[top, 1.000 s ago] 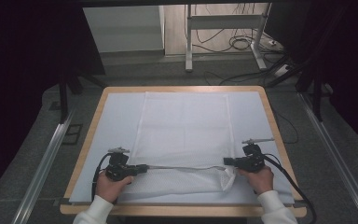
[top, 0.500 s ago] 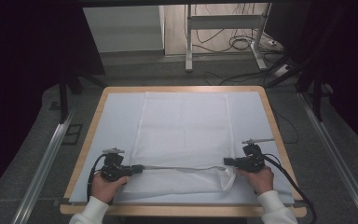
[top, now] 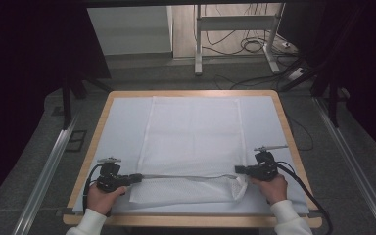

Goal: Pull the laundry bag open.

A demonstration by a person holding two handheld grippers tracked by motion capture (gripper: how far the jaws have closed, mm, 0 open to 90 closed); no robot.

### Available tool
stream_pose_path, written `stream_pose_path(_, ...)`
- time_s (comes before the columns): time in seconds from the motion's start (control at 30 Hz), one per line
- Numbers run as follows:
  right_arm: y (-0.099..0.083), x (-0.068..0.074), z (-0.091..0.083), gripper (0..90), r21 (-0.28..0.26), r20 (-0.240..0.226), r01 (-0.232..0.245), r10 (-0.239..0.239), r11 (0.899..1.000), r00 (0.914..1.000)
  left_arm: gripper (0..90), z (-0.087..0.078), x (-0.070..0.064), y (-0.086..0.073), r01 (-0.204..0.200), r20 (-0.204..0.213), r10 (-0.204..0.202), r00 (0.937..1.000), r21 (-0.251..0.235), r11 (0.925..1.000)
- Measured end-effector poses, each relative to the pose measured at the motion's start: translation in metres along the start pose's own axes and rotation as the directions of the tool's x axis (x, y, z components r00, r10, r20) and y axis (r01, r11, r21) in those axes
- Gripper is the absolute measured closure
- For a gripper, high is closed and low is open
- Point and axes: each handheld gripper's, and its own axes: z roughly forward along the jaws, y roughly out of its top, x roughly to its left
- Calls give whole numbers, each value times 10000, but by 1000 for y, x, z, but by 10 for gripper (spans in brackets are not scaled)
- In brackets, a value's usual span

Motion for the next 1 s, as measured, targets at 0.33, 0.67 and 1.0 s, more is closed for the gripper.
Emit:
stream_pose_path(0.33, 0, 1, 1, 875, 48, 4, 25, -25, 10000, 10000, 867, -6, 4, -3, 98, -38, -98, 9999, -103, 9999)
stream_pose_path(0.67, 0, 0, 1, 875, 54, 57, 24, -24, 10000, 10000, 867, -10, 7, -4, 23, -314, -26, 9995, -97, 10000)
stream_pose_path(1.0, 0, 1, 4, 875, 122, 43, 46, -47, 9999, 10000, 867, -19, 21, -13, 262, -572, -265, 9980, -61, 9996)
